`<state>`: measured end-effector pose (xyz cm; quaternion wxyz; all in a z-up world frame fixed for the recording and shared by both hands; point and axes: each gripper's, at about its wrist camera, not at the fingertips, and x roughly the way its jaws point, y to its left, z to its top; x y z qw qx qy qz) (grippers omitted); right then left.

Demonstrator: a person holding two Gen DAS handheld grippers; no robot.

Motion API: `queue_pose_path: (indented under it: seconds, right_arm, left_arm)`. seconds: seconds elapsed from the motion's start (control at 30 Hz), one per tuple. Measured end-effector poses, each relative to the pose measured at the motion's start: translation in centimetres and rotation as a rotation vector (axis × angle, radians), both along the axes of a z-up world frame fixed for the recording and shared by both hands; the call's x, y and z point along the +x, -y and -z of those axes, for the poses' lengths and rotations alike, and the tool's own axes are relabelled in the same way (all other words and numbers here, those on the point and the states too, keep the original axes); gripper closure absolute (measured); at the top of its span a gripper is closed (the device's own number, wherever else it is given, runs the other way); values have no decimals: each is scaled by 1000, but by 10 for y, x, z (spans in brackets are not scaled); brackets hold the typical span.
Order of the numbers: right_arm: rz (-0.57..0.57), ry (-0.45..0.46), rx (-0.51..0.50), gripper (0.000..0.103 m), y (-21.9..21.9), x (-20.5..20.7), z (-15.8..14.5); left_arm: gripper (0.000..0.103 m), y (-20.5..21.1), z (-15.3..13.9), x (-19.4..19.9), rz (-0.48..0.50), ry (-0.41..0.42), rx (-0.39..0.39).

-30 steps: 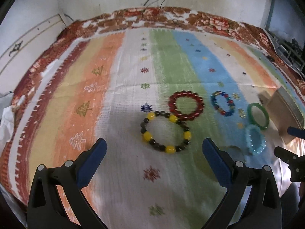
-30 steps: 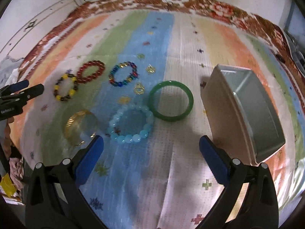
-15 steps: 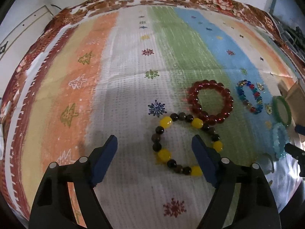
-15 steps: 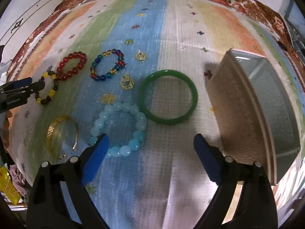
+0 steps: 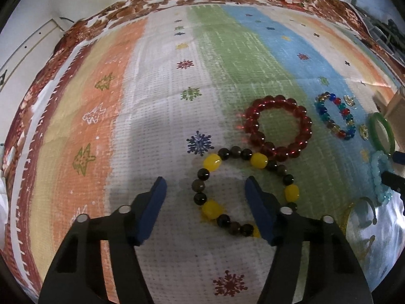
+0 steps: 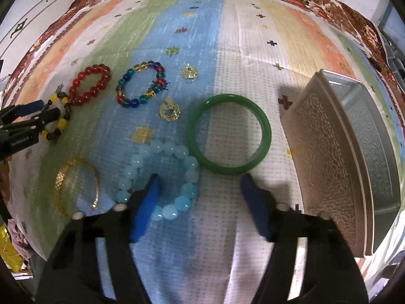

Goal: Organize jewelry
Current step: 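Grasp the yellow-and-black beaded bracelet with left gripper while right grasps light blue bracelet, then lower the light blue bracelet into the silver tin with right gripper while left carries its bracelet over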

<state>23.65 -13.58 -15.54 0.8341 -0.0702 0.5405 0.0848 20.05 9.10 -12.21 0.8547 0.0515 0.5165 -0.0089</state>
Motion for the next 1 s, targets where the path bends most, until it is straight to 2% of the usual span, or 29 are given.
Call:
queue_pose_path:
  seconds: [0.07, 0.1, 0.13, 0.17, 0.2, 0.27, 0.3, 0.37, 0.6, 1.0]
  right_arm:
    - [0, -3, -2, 41, -1, 0, 1]
    - [3, -4, 6, 41, 0, 1, 1]
    - [5, 0, 9, 48, 2, 0, 1]
    - [3, 7, 11, 68, 2, 0, 0]
    - [6, 13, 11, 76, 3, -1, -1]
    - [2, 10, 6, 89, 2, -1, -2]
    - [-9, 11, 2, 90, 0, -1, -2]
    - [-17, 15, -13, 90, -2, -1, -2]
    - [-43, 27, 33, 90, -3, -10, -8]
    - [-83, 133, 75, 90, -3, -23, -60]
  left_arm:
    - [53, 2, -1, 1, 5, 0, -1]
    - [62, 2, -1, 1, 2, 3, 1]
    - [70, 2, -1, 2, 2, 4, 3]
    - [78, 1, -1, 2, 0, 9, 6]
    - [93, 1, -2, 2, -8, 15, 19]
    - [93, 1, -2, 1, -12, 17, 21]
    - [93, 2, -2, 1, -10, 18, 25]
    - [94, 2, -3, 1, -15, 21, 22]
    - [94, 2, -17, -8, -27, 65, 21]
    - [94, 21, -75, -23, 30, 135, -35]
